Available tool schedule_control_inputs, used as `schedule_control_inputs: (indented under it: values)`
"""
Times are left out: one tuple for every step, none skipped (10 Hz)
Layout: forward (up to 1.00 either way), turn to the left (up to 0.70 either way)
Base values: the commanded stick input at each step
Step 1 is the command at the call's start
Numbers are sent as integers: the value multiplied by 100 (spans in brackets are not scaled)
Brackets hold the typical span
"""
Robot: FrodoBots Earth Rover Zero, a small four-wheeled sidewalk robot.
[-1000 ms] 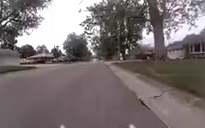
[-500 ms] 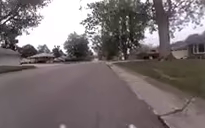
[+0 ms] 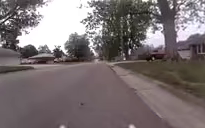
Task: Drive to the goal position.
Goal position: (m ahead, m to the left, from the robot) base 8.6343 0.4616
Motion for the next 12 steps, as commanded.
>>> schedule_control_inputs:
  values:
    - [100, -11]
    - [100, -30]
    - [100, -19]
    - [100, -9]
    - [100, -2]
    - [100, 0]
    - [100, 0]
    - [100, 0]
    - [100, 0]
    - [100, 0]
    - [100, 0]
    - [100, 0]
